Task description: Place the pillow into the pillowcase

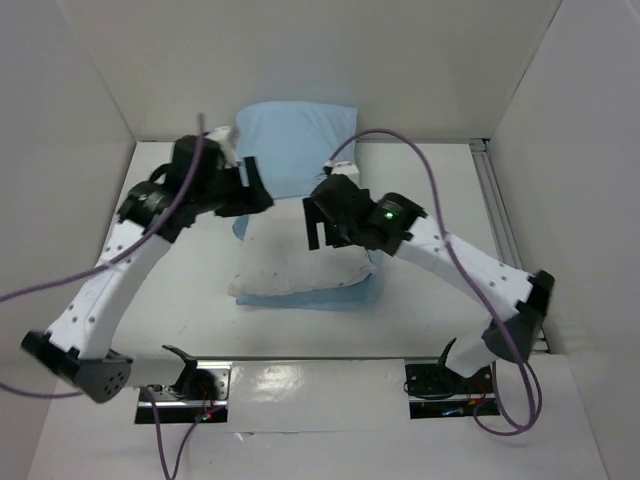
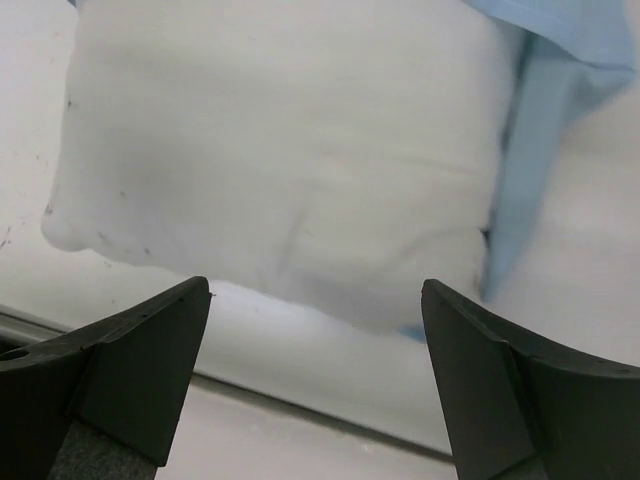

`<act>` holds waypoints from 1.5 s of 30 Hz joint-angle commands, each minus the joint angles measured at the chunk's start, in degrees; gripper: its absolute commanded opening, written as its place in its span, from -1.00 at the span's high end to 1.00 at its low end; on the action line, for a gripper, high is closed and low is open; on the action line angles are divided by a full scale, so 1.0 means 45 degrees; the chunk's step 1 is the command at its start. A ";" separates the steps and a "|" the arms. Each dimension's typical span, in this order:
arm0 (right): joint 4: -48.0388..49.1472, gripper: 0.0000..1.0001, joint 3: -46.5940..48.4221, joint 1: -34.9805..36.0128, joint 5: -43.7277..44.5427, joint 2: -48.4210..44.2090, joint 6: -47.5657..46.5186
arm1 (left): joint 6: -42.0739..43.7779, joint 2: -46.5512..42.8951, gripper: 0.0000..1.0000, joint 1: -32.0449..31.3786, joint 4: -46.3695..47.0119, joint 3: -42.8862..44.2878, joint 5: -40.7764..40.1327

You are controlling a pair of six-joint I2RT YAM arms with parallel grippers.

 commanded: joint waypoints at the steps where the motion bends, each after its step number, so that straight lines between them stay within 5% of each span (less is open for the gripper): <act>1: 0.2262 -0.87 0.1000 0.0441 0.0000 0.1613 -0.0760 | -0.1003 -0.1347 -0.50 0.2096 -0.0671 -0.2449 -0.1757; 3: 0.2924 -0.99 0.1547 0.0616 -0.0002 0.3170 -0.0760 | -0.1786 -0.2592 -0.50 0.3192 0.0005 -0.4549 -0.1952; 9: 0.3788 -0.91 0.2507 0.0792 0.1406 0.6595 -0.0369 | -0.2120 -0.3771 -0.55 0.4327 0.1612 -0.8385 -0.1153; 10: 0.3788 -0.71 0.2352 0.0599 0.1406 0.6850 -0.0215 | -0.2120 -0.3773 -0.55 0.4328 0.1769 -0.8663 -0.0746; 13: 0.3788 0.93 0.1845 -0.0241 0.0569 0.6835 -0.0213 | -0.1809 -0.3909 -0.55 0.4620 0.2744 -0.9835 0.0017; 14: 0.3943 1.00 0.1244 -0.0591 -0.0033 0.6524 -0.0600 | -0.1692 -0.3909 -0.55 0.4621 0.3153 -1.0050 0.0465; 19: 0.5798 1.00 -0.0985 -0.2153 -0.4074 0.2658 -0.2399 | -0.1554 -0.4202 -0.58 0.4738 0.5690 -1.2154 0.2532; 26: 0.5350 1.00 -0.0561 -0.4148 -0.8513 0.1599 -0.3083 | -0.1207 -0.3111 -0.68 0.4425 0.9111 -1.3646 0.4765; 45: 0.5214 1.00 0.0123 -0.5242 -1.0858 0.1228 -0.3201 | -0.2256 0.1284 -0.71 0.1750 1.2041 -1.2923 0.0665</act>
